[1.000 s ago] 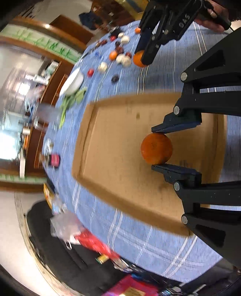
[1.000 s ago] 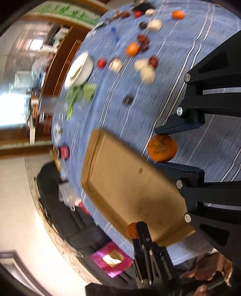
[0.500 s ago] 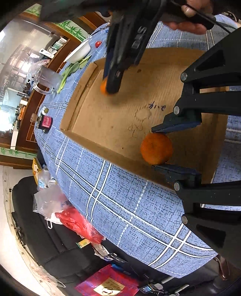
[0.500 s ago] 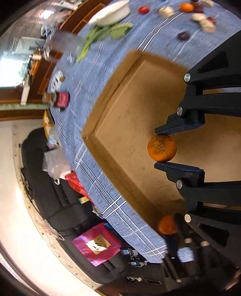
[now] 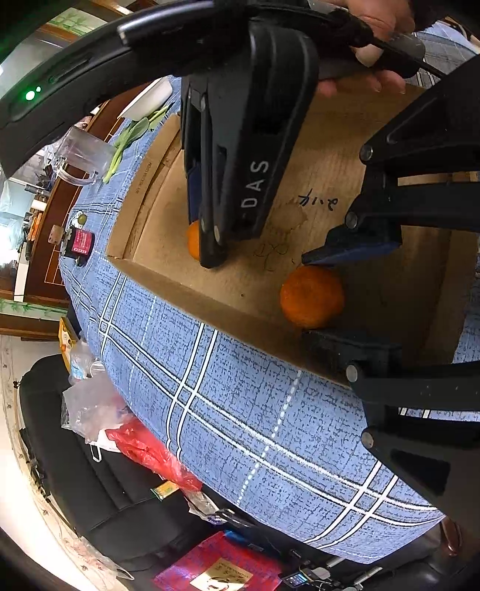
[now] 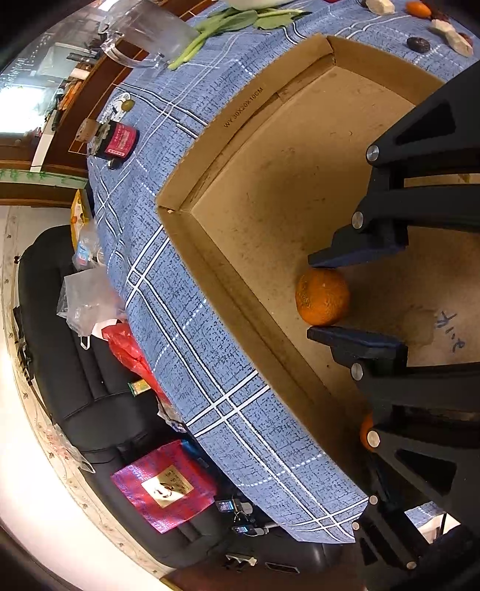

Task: Organize fruits
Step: 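Open the right tool to drop its orange while the left tool releases its orange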

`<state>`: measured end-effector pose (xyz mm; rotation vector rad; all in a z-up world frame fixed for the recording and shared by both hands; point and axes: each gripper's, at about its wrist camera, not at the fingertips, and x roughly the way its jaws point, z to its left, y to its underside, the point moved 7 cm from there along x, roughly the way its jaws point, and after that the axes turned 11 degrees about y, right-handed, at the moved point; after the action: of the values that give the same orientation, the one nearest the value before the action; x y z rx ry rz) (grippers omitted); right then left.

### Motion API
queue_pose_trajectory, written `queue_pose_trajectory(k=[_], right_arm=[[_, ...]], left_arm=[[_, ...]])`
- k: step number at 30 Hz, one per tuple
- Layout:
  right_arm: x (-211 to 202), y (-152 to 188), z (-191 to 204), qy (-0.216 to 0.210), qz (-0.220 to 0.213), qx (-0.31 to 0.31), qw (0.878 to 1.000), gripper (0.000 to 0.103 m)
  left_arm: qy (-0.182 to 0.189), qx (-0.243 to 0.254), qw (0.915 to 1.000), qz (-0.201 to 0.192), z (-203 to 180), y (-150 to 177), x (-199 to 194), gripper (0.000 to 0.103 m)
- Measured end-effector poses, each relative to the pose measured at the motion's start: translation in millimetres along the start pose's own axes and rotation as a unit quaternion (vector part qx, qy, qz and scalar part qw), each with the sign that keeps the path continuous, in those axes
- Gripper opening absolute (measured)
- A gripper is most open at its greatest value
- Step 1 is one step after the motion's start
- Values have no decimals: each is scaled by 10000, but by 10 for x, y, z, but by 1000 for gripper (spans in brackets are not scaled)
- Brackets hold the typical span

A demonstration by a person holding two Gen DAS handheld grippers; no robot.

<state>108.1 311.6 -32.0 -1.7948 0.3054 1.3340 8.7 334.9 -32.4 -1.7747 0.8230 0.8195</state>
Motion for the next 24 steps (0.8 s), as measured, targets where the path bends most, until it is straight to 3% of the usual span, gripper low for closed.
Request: queue_pose_trajectory(k=[4,9,12,14,18,24], right_arm=[[-49,26,-19,80,-75,-35,9999,44],[-202,74,-69,135,-206,-9,9997,47],[-326,148,-104,207,-283,31,9994,51],[-436,216,-141,313,-375,46,9988,51],[-683,348,-254,472,-559,172,9972,51],[-1084,636,-560,783,-883,493,9918,68]], left_arm=[[6,-61,10000,32,13,6,-6,33],[-63,-99,9999,-66,-12,27,-95,43],[-197,-15,9996,-217,-60,25,-185,47],[-330,17,9989,-341,-85,27,-245,55],[-621,99,9963,-580,-136,29,-362,58],[-686,239,9950,-692,-361,-14,-401,61]])
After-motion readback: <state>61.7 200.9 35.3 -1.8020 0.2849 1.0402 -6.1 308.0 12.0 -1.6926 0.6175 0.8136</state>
